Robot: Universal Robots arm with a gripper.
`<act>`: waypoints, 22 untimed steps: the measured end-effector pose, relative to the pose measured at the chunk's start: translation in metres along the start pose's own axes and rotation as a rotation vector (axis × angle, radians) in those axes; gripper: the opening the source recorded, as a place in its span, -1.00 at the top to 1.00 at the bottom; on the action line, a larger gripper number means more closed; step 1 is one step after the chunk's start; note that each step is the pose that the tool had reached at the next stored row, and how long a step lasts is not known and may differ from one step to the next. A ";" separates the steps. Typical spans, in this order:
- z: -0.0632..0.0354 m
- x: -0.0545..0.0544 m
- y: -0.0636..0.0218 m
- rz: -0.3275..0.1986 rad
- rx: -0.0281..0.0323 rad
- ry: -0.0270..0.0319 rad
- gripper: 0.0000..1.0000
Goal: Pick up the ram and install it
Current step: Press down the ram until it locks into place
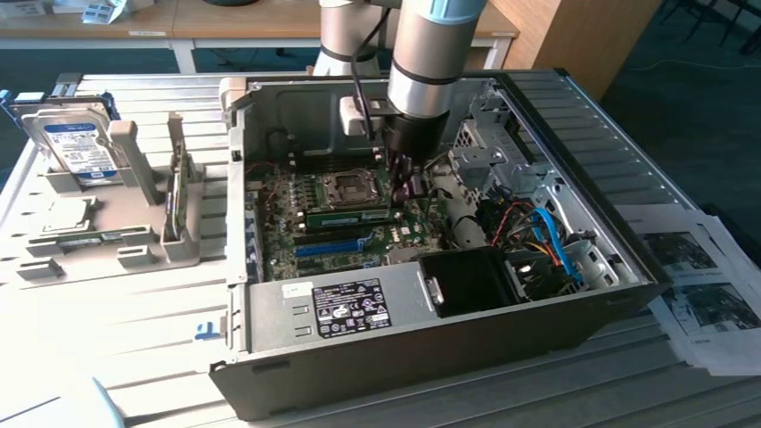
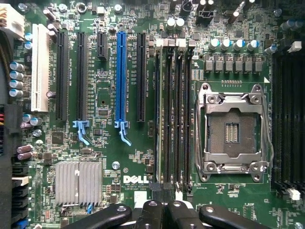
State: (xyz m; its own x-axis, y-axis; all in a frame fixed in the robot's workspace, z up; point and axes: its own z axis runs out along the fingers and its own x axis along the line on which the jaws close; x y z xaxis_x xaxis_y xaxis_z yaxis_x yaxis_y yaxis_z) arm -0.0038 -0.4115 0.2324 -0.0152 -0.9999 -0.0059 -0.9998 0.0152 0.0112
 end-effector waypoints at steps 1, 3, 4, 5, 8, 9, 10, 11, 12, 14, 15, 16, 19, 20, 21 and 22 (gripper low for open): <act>-0.0015 0.000 0.0000 0.000 0.0000 0.0000 0.80; -0.0040 0.000 0.0000 0.000 0.0001 0.0000 0.80; -0.0051 0.000 0.0001 0.000 0.0001 -0.0001 0.80; -0.0057 0.000 0.0001 0.000 0.0000 0.0000 0.80; -0.0056 0.000 0.0001 0.000 0.0000 -0.0001 0.80; -0.0056 0.000 0.0000 0.000 0.0001 -0.0002 0.80; -0.0057 0.000 0.0001 0.000 0.0001 -0.0001 0.80; -0.0057 0.000 0.0001 0.000 0.0001 0.0000 0.80; -0.0057 0.000 0.0001 0.000 0.0000 0.0000 0.80; -0.0057 0.000 0.0001 0.000 0.0000 -0.0001 0.80; -0.0057 0.000 0.0004 0.000 0.0000 0.0001 0.80; -0.0057 0.000 0.0009 0.000 0.0000 0.0001 0.80; -0.0055 0.000 0.0038 0.000 0.0000 0.0000 0.80; -0.0055 0.000 0.0051 0.000 0.0000 0.0000 0.80; -0.0054 0.000 0.0069 0.000 0.0000 0.0000 0.80; -0.0053 0.000 0.0087 0.000 0.0001 -0.0001 0.80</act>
State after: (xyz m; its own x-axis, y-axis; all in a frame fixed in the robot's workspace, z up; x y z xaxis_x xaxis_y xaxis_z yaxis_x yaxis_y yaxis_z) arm -0.0124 -0.4114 0.2378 -0.0153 -0.9999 -0.0060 -0.9998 0.0152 0.0111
